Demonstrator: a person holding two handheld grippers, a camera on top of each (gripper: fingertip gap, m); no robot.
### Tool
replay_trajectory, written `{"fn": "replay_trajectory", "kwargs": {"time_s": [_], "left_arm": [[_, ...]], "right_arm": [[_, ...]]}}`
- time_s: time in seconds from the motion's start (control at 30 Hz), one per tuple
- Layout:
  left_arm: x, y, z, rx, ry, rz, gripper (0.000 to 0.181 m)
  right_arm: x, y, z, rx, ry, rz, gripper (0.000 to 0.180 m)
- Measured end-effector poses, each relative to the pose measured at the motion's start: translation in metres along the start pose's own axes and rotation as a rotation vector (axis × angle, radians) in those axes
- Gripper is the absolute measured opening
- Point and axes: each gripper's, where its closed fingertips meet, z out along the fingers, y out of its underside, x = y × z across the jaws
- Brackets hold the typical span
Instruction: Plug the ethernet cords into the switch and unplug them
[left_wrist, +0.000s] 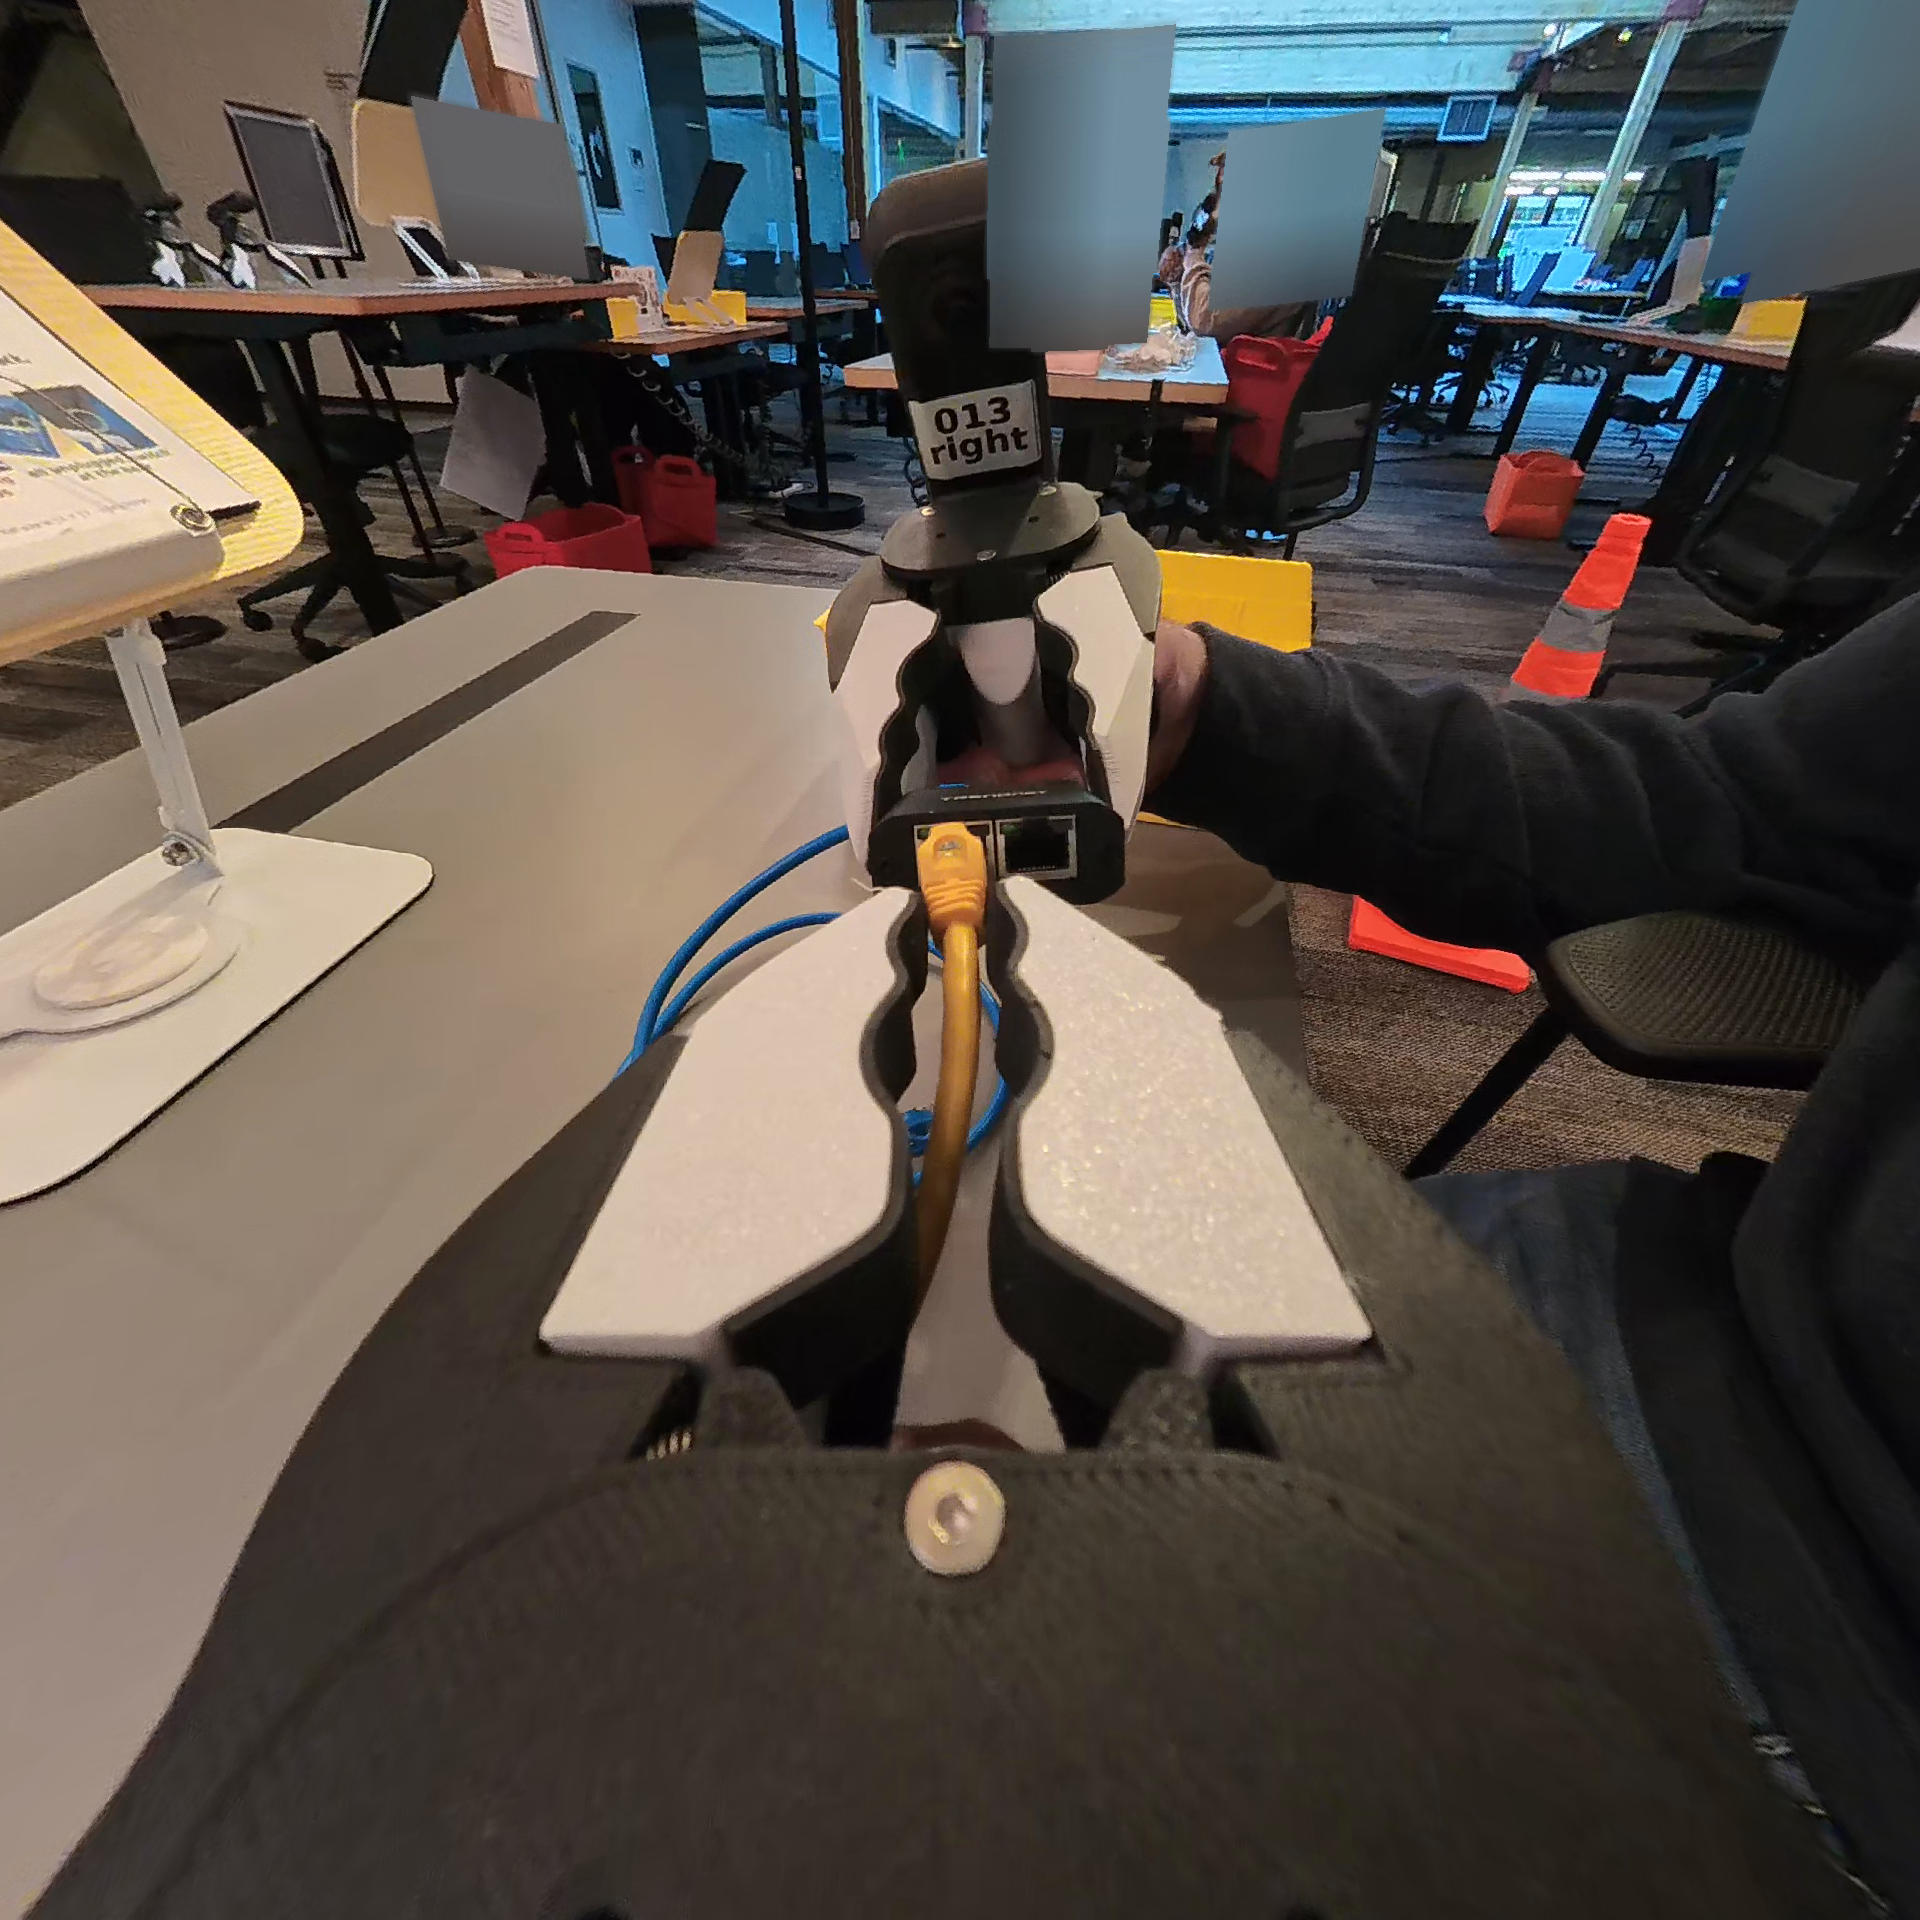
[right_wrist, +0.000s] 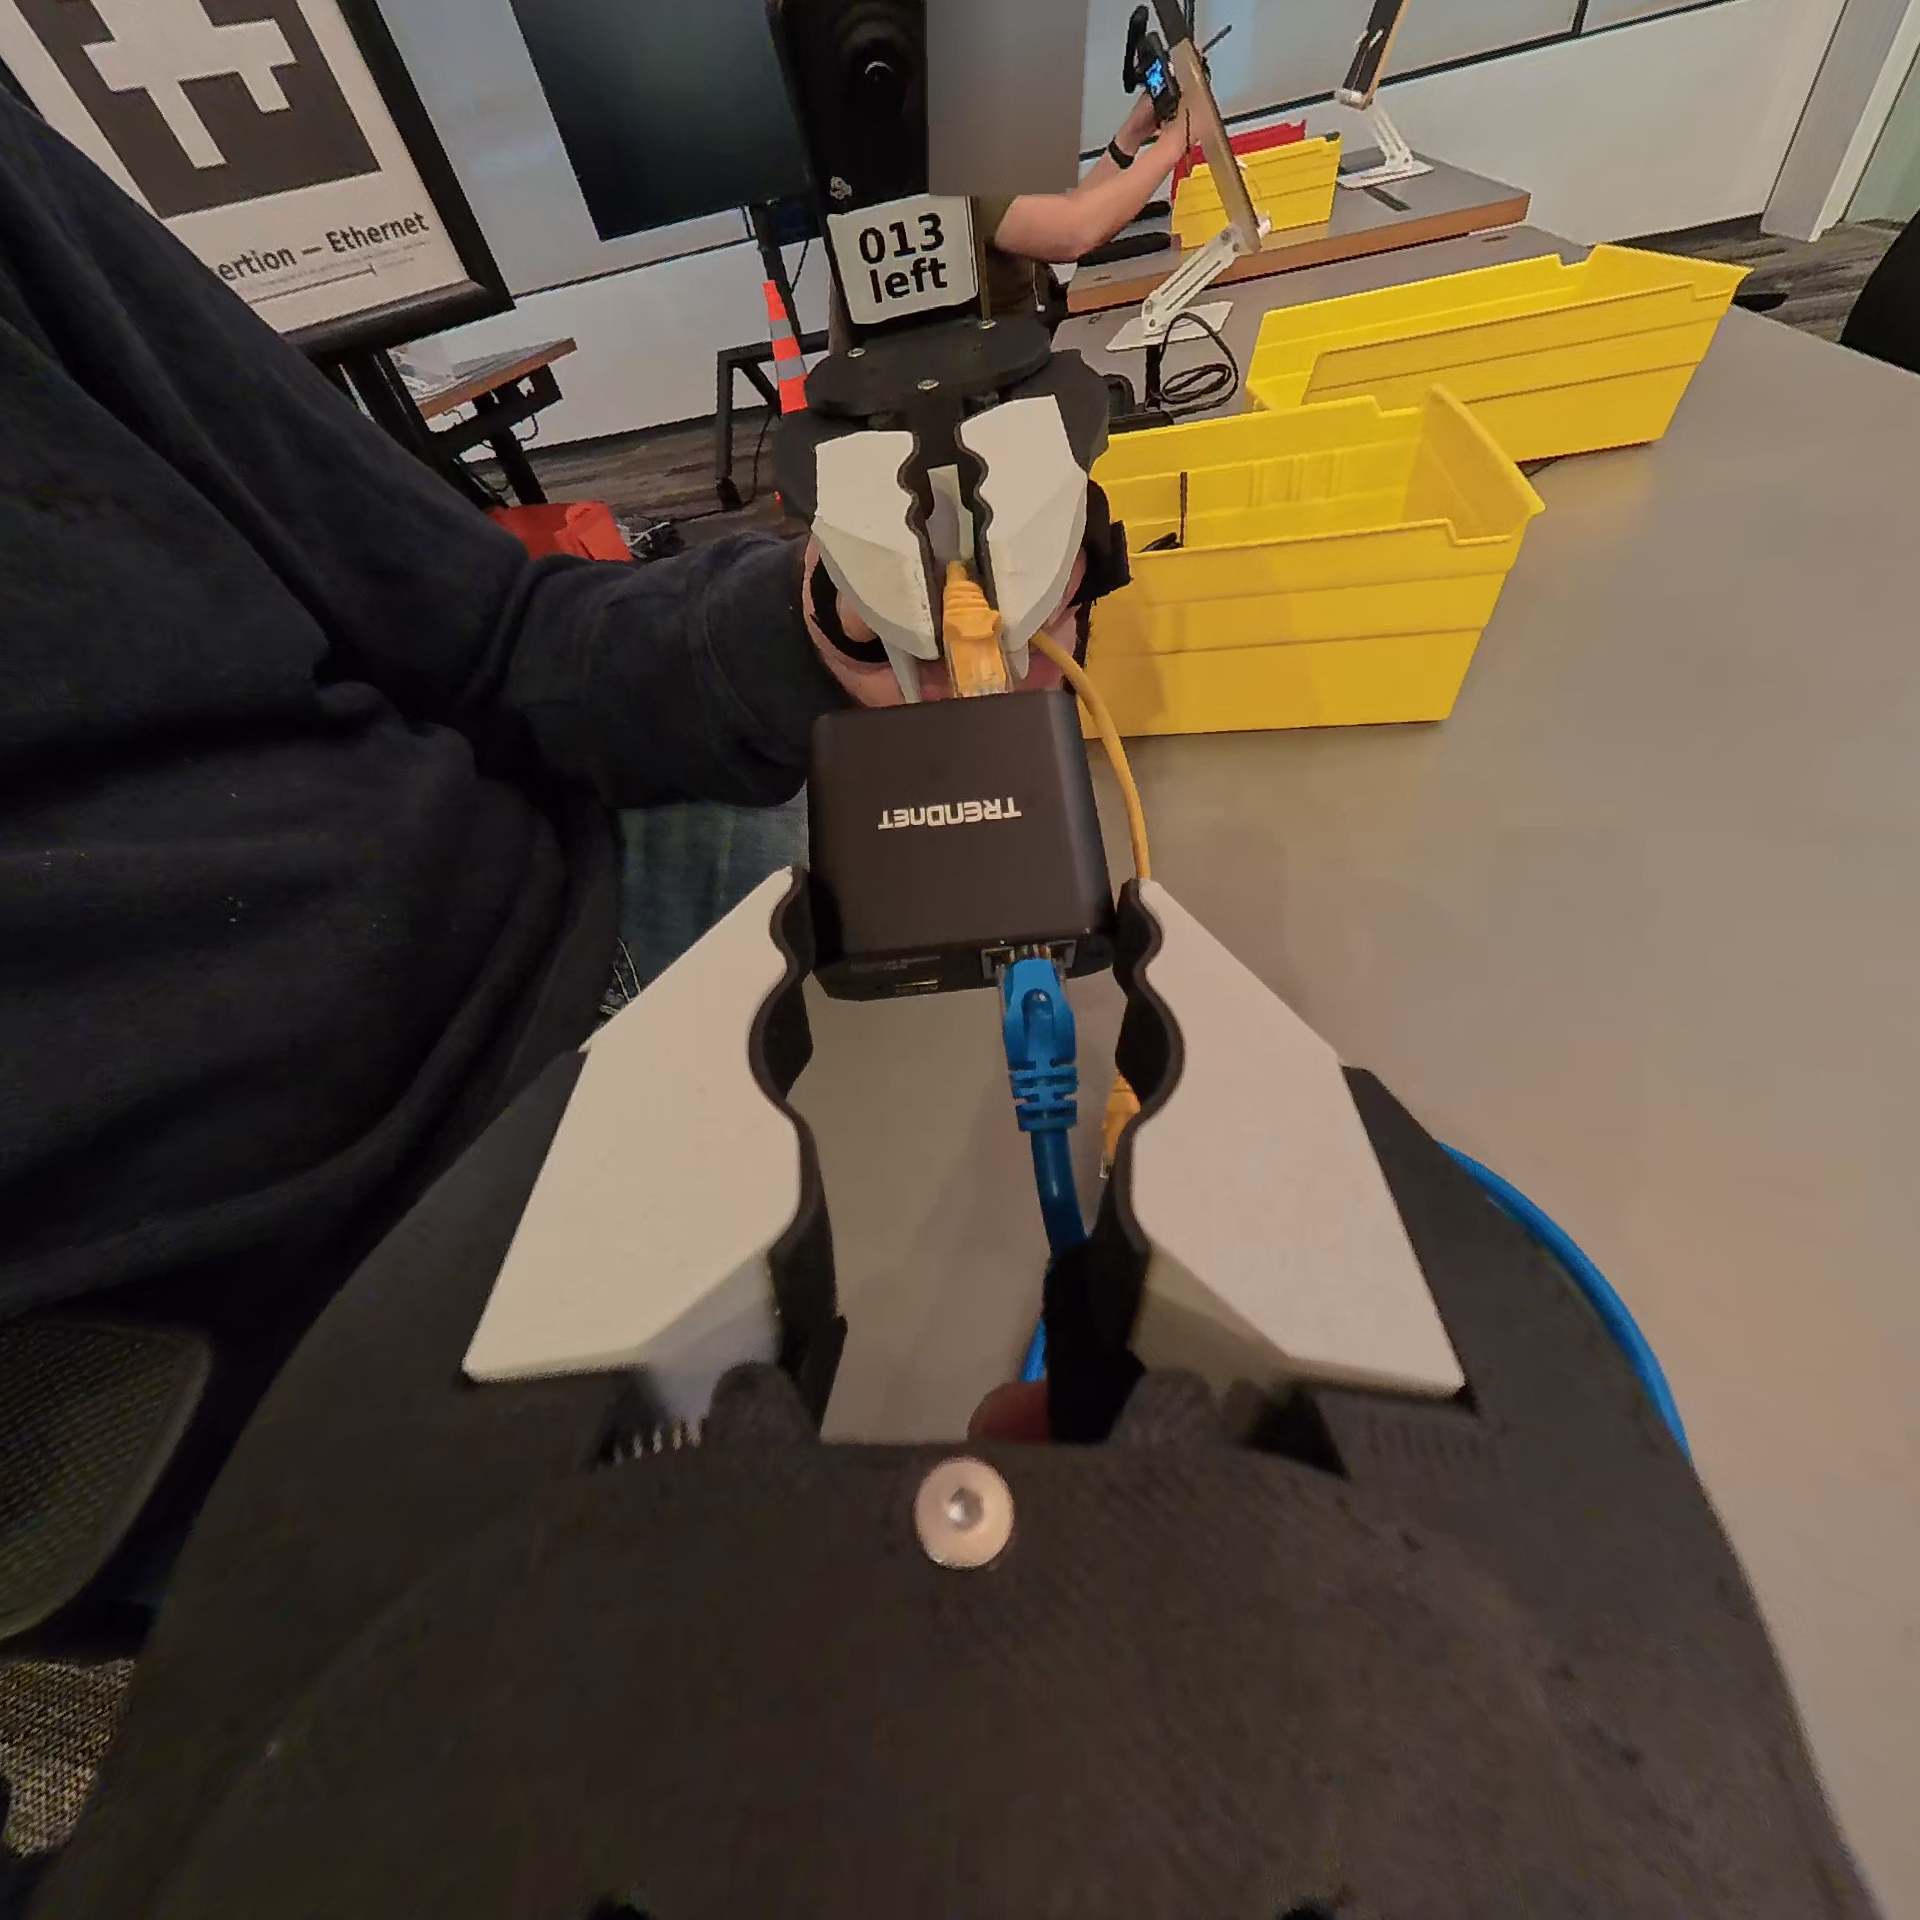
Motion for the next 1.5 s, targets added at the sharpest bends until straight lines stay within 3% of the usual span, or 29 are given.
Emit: {"fn": "replay_trajectory", "kwargs": {"time_s": [0.53,1.5], "left_arm": [[-0.0008,0.0048,0.0015,-0.06,-0.011,0.015,0.011],[-0.0037,0.0056,0.0079,-0.021,-0.042,0.007,0.011]], "right_arm": [[0.003,0.0017,0.001,-0.121,0.046,-0.06,0.058],[0.0052,0.001,0.003,-0.019,0.053,-0.062,0.057]]}}
